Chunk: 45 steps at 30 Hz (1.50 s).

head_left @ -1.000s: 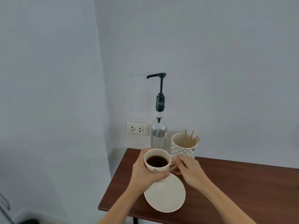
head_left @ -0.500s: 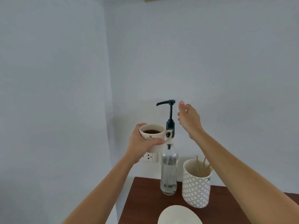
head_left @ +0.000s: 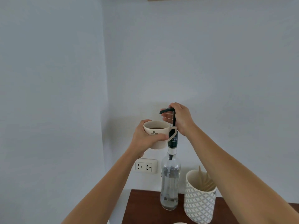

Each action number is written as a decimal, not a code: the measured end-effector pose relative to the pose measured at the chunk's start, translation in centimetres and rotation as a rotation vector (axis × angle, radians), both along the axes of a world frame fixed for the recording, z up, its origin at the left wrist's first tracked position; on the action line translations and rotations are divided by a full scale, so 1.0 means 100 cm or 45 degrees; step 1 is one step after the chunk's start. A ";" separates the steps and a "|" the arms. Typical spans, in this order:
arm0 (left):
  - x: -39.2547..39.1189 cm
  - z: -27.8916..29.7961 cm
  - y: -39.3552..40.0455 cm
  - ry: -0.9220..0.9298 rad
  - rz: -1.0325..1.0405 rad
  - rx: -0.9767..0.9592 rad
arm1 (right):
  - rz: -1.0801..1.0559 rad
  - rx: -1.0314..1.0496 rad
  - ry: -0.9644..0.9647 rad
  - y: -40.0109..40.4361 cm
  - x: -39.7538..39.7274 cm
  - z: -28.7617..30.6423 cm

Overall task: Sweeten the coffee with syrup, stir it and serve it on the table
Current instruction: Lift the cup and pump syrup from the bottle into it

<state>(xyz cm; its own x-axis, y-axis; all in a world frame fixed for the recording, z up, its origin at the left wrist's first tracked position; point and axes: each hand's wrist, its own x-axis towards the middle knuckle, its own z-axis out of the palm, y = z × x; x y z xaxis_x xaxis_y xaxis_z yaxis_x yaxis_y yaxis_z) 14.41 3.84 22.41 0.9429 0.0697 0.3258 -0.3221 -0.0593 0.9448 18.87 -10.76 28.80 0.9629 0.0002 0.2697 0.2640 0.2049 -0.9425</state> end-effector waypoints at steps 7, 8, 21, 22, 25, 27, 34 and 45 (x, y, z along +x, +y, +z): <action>0.006 0.004 0.000 0.010 -0.044 -0.023 | -0.002 0.008 -0.058 0.006 0.001 -0.010; 0.006 0.006 0.000 0.009 -0.046 -0.024 | -0.020 0.011 -0.075 0.007 0.001 -0.011; 0.008 0.009 0.002 0.008 -0.067 -0.029 | -0.149 -0.024 -0.128 0.014 0.001 -0.015; 0.008 0.009 0.002 0.008 -0.069 -0.030 | -0.156 -0.032 -0.132 0.014 0.001 -0.015; 0.008 0.010 0.002 0.008 -0.080 -0.027 | -0.175 -0.049 -0.141 0.014 0.001 -0.015; 0.008 0.010 0.002 0.009 -0.082 -0.022 | -0.186 -0.055 -0.147 0.014 0.001 -0.015; 0.011 0.007 0.002 0.017 -0.084 -0.036 | -0.209 -0.082 -0.150 0.013 0.003 -0.016; 0.014 0.005 0.001 0.033 -0.109 -0.064 | -0.209 -0.086 -0.144 0.013 0.003 -0.018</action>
